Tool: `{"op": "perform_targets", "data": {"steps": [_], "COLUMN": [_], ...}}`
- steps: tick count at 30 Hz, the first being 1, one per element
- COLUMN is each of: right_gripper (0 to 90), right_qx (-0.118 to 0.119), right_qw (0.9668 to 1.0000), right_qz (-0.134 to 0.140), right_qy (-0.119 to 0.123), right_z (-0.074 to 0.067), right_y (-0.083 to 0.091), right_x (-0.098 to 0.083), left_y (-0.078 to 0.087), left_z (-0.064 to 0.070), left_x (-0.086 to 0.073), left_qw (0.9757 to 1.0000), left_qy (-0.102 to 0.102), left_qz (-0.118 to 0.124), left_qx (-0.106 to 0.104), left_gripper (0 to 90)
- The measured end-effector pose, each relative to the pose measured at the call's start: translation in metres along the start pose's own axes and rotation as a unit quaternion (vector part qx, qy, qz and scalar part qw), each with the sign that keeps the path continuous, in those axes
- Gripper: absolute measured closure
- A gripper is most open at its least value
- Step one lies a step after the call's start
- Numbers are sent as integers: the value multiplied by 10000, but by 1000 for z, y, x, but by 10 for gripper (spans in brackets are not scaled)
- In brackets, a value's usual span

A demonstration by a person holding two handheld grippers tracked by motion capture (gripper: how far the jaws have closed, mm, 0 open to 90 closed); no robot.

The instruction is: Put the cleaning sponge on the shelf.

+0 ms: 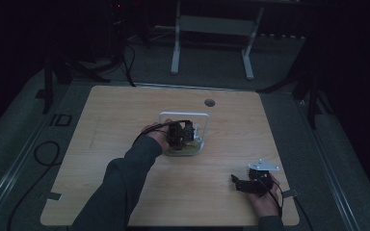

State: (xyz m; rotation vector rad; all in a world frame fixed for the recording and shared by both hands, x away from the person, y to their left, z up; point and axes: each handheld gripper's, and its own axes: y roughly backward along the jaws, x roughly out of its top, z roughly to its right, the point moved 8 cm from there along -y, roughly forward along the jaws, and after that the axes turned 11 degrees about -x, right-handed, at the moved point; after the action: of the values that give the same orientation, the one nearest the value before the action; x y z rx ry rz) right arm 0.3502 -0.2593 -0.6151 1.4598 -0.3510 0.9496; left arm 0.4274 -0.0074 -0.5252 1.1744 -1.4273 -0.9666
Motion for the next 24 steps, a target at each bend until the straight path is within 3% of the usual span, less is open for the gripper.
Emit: {"op": "perform_targets", "data": {"steps": [13,24], "right_gripper": [136,136], "right_qx": [1,1], "right_qw": [10000,10000], "right_qz": [1,1], "right_qy": [-7,-10], "right_z": [0,0], "right_y": [0,0], "right_x": [0,0], "left_y": [2,-3], "left_z": [-4,-7], "left_x": [5,5], "left_qw": [9999,9991], "left_qy": [-109,-238], "left_qz": [-56,-315], "left_qx": [110,172], "left_gripper": [716,716]}}
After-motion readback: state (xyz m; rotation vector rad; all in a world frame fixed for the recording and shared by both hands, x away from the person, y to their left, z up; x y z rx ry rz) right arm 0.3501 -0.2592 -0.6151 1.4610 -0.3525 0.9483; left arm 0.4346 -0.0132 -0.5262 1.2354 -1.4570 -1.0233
